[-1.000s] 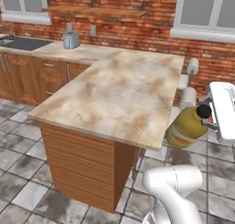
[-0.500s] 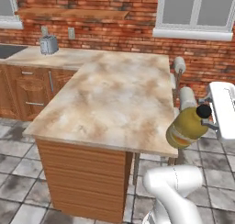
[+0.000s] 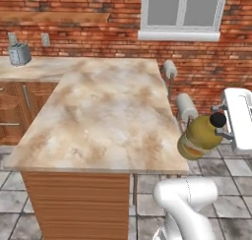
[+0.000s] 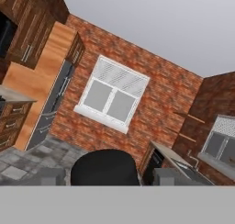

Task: Move the drinks to the dining counter.

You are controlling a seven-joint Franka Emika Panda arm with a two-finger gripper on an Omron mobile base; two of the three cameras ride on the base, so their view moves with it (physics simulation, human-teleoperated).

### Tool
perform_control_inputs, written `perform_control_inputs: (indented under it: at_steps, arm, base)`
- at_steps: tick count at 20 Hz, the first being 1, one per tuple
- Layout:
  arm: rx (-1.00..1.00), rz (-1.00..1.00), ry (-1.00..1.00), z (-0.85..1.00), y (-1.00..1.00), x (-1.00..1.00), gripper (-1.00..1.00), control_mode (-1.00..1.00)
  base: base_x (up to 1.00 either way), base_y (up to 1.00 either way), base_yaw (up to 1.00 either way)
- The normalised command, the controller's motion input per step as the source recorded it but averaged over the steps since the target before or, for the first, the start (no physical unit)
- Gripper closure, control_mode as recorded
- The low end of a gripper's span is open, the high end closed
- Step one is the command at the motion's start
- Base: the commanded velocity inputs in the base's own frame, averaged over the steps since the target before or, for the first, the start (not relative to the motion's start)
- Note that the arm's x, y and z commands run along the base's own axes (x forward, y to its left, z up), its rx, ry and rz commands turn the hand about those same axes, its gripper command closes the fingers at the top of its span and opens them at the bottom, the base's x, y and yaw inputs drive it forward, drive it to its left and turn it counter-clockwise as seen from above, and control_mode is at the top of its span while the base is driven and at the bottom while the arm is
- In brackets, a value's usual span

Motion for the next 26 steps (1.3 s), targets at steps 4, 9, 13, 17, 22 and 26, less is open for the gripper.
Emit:
perform_control_inputs:
  at_steps: [4,9,13,17,22,26]
  arm:
    - [0.0,0.0,0.0,0.0,0.0,0.0,1.0,1.0]
    - [0.0,0.0,0.0,0.0,0.0,0.0,1.0,1.0]
    - [0.0,0.0,0.0,0.0,0.0,0.0,1.0,1.0]
    - [0.0,0.0,0.0,0.0,0.0,0.0,1.0,1.0]
    - [0.0,0.0,0.0,0.0,0.0,0.0,1.0,1.0]
    - [0.0,0.0,0.0,0.0,0.0,0.0,1.0,1.0]
  base:
    - [0.58,0.04,-0.3]
    - [0.53,0.26,-0.3]
    - [0.48,0.3,-0.28]
    - [0.29,0.25,-0.25]
    - [0.15,0.23,-0.16]
    - [0.04,0.01,-0.01]
